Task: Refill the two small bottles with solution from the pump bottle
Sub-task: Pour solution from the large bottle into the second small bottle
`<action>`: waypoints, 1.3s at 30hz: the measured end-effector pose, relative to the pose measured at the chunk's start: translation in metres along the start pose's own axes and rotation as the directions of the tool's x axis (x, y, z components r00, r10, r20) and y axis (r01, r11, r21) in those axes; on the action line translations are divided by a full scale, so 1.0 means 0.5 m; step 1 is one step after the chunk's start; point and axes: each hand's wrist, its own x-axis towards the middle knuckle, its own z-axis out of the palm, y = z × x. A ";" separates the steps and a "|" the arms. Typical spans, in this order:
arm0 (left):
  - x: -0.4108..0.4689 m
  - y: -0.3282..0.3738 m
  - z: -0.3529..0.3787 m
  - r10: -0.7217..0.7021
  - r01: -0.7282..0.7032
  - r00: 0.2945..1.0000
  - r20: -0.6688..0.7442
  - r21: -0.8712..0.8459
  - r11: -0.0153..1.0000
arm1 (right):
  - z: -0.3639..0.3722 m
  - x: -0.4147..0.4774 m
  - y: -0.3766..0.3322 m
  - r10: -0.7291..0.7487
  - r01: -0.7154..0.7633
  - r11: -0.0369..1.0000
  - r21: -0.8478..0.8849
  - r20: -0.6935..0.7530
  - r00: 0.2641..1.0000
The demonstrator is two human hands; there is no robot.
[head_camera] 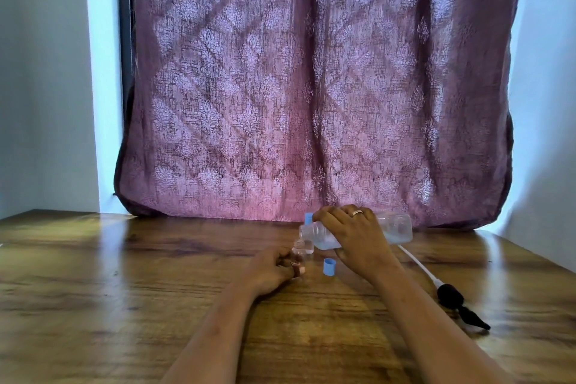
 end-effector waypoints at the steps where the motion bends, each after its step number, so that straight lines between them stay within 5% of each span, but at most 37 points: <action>1: 0.001 0.000 0.000 -0.002 0.002 1.000 0.001 0.002 1.000 | 0.000 0.000 0.000 0.001 -0.001 1.000 0.000 -0.001 1.000; 39: 0.009 -0.014 0.002 0.023 -0.023 1.000 0.000 -0.007 1.000 | 0.006 0.000 -0.006 -0.007 0.007 1.000 0.009 -0.015 1.000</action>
